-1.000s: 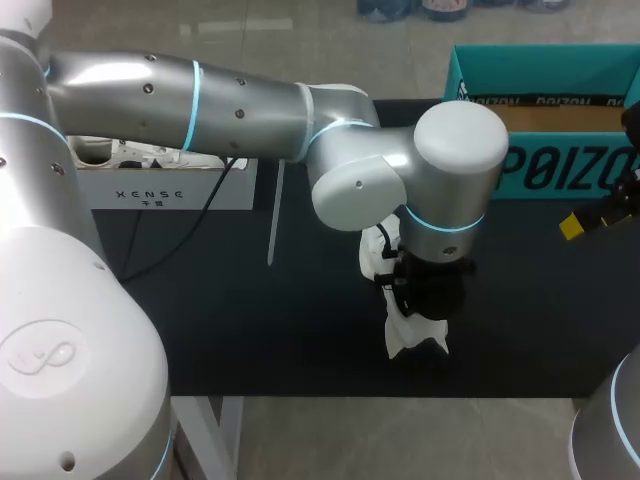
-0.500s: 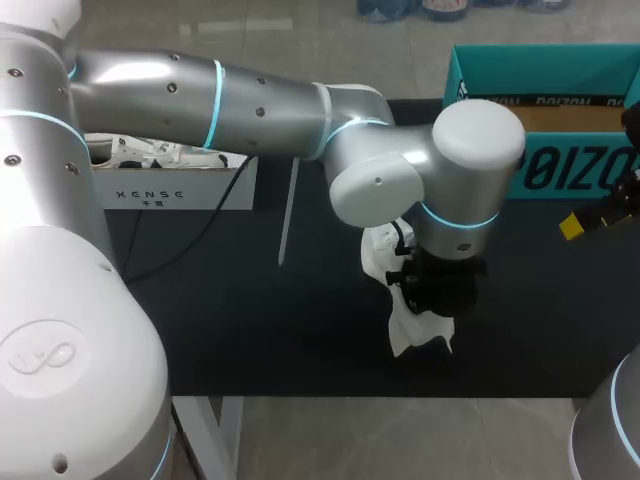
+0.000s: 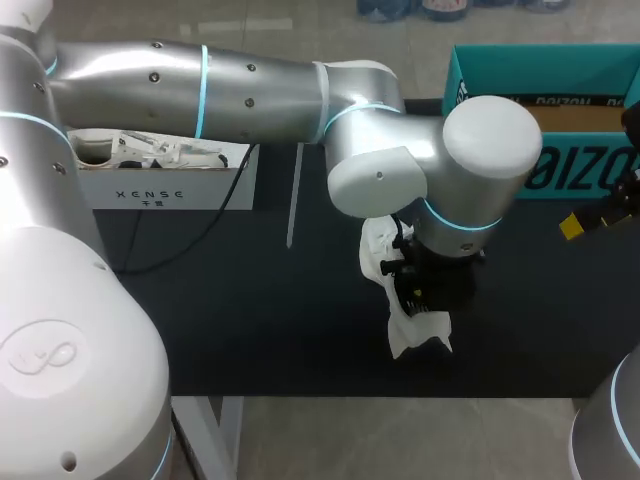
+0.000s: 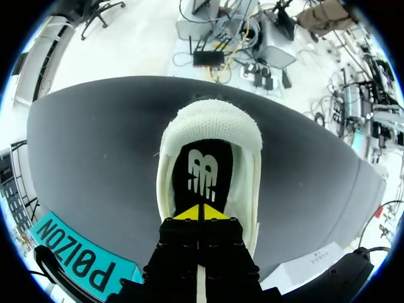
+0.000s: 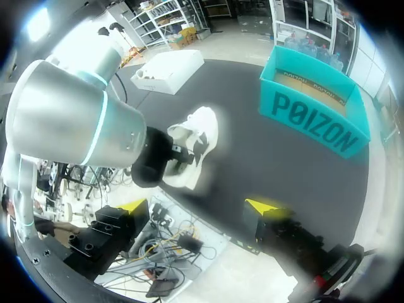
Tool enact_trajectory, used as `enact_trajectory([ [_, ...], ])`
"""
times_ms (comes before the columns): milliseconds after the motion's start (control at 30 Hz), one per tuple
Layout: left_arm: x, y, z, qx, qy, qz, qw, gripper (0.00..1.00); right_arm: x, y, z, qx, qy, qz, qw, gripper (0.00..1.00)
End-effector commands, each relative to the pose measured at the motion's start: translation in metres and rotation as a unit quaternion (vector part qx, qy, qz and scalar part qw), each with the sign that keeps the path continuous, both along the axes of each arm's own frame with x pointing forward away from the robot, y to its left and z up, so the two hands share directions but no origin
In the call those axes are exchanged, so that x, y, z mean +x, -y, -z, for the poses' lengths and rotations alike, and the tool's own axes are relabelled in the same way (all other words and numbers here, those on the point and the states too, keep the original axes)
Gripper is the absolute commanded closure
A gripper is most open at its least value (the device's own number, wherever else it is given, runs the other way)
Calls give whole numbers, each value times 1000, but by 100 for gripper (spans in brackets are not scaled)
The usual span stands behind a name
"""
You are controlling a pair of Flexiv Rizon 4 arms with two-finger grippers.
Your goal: Take the shoe out of the shoebox, open the shoe tongue, remove and reinsert the insole, then place the shoe into the shoebox
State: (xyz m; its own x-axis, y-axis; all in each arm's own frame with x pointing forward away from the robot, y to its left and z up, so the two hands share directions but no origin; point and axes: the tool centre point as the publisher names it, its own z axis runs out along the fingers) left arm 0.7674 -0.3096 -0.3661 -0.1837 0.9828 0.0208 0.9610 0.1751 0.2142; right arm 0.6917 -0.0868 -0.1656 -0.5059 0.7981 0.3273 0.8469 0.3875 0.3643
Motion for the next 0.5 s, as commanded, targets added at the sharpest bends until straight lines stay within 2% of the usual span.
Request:
enact_trajectory([
  [33, 4, -5, -6, 6, 10, -1, 1000, 100, 1, -1, 1, -1, -1, 0, 1000, 0],
  [300, 21, -13, -20, 16, 29, -16, 999, 100, 1, -1, 1, -1, -1, 0, 1000, 0],
  [500, 27, -15, -13, 22, -8, -56, 998, 100, 1, -1, 1, -1, -1, 0, 1000, 0],
])
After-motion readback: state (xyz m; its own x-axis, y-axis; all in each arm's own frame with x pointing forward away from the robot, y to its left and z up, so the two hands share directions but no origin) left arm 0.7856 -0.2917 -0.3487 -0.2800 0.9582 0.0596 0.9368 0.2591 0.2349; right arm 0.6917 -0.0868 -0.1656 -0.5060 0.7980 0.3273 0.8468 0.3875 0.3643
